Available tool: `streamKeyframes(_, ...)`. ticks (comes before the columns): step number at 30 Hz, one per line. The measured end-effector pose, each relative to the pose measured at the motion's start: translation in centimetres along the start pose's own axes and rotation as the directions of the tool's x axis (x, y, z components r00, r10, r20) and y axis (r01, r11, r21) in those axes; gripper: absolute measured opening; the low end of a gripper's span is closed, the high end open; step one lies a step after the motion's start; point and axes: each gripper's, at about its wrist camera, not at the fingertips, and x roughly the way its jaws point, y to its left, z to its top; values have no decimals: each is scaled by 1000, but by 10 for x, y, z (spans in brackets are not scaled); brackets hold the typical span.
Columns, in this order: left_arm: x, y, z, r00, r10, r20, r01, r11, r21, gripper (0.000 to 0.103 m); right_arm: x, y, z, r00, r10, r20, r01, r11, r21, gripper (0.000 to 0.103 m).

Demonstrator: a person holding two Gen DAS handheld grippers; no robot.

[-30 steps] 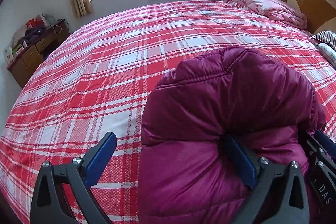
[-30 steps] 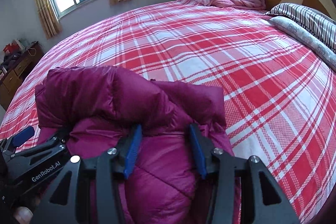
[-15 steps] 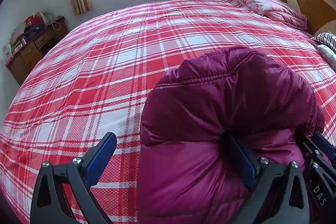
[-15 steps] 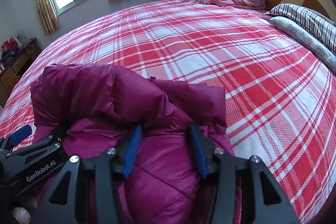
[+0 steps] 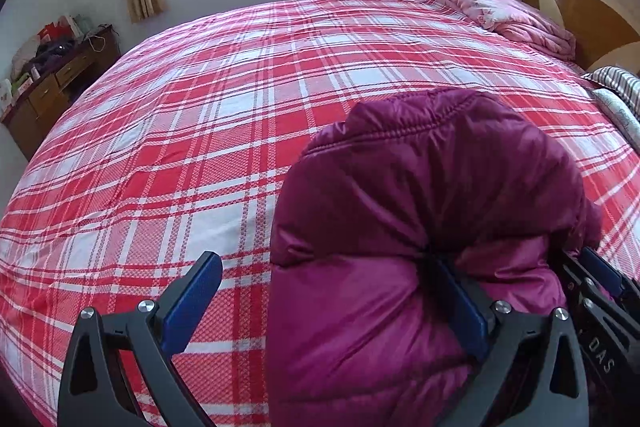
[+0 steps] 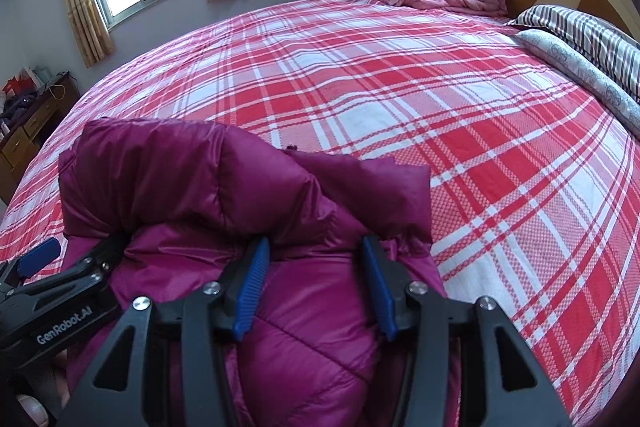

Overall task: Fold large clothes
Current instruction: 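Grasp the magenta jacket bundle with the left tool beside the right tool, then lift the jacket bundle with both tools and carry it across the bed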

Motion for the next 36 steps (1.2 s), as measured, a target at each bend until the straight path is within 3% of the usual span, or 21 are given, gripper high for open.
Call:
streamKeyframes(2, -25, 17, -8, 995, -100, 26, 101, 994, -30, 102, -23, -12, 0, 996, 90, 26, -91, 996, 10, 68)
streamKeyframes(4, -44, 31, -20, 981, -187, 47, 189, 981, -46, 102, -51, -29, -3, 987, 112, 112, -118, 992, 52, 94)
streamKeyframes(6, -49, 43, -31, 970, -239, 42, 241, 968, -63, 102, -67, -48, -4, 982, 115, 148, -128, 989, 78, 96)
streamKeyframes(9, -37, 56, -44, 952, -307, -2, 304, 943, -133, 102, -60, -69, -7, 979, 190, 74, -198, 973, 121, 96)
streamKeyframes(11, -31, 58, -51, 946, -324, -4, 319, 932, -174, 102, -46, -69, -12, 980, 199, 12, -199, 974, 104, 96)
streamKeyframes(14, -30, 50, -53, 947, -320, 8, 317, 935, -158, 102, -30, -70, -22, 977, 212, -19, -209, 973, 100, 94)
streamKeyframes(17, -31, 40, -53, 954, -300, 22, 301, 947, -112, 102, -19, -69, -29, 951, 308, -38, -300, 945, 132, 81)
streamKeyframes(19, -33, 33, -52, 959, -282, 31, 284, 956, -71, 102, -17, -66, -32, 943, 329, -38, -323, 939, 121, 70)
streamKeyframes(22, -33, 28, -50, 961, -274, 41, 275, 961, -26, 101, -17, -60, -32, 920, 389, -55, -382, 918, 109, 47)
streamKeyframes(24, -37, 22, -50, 945, -324, 40, 324, 946, 13, 70, -20, -55, -33, 919, 389, -55, -384, 919, 90, 37)
streamKeyframes(25, -40, 19, -51, 948, -317, 44, 315, 948, 37, 68, -24, -52, -34, 922, 384, -52, -379, 922, 77, 32)
streamKeyframes(30, -59, 7, -53, 968, -243, 62, 235, 965, 116, 43, -42, -35, -38, 945, 326, -17, -325, 945, 26, 24)
streamKeyframes(36, -87, 18, -56, 972, -217, 87, 208, 973, 104, 28, -59, -20, -36, 940, 342, 10, -342, 939, 22, 21)
